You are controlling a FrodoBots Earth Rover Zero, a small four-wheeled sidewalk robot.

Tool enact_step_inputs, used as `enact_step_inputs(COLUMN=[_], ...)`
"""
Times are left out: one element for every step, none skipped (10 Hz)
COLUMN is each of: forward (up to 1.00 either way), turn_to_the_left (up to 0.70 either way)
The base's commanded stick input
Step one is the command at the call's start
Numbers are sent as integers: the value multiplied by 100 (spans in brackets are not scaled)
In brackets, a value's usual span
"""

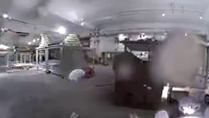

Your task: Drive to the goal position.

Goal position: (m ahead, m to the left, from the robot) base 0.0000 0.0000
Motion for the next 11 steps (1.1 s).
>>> enact_step_inputs(forward=[0, 0, 0, 0, 0, 0, 0, 0, 0, 0, 28], turn_to_the_left=[-45, -45, -45, -45, -45, -45, -45, -45, -45, -45, 0])
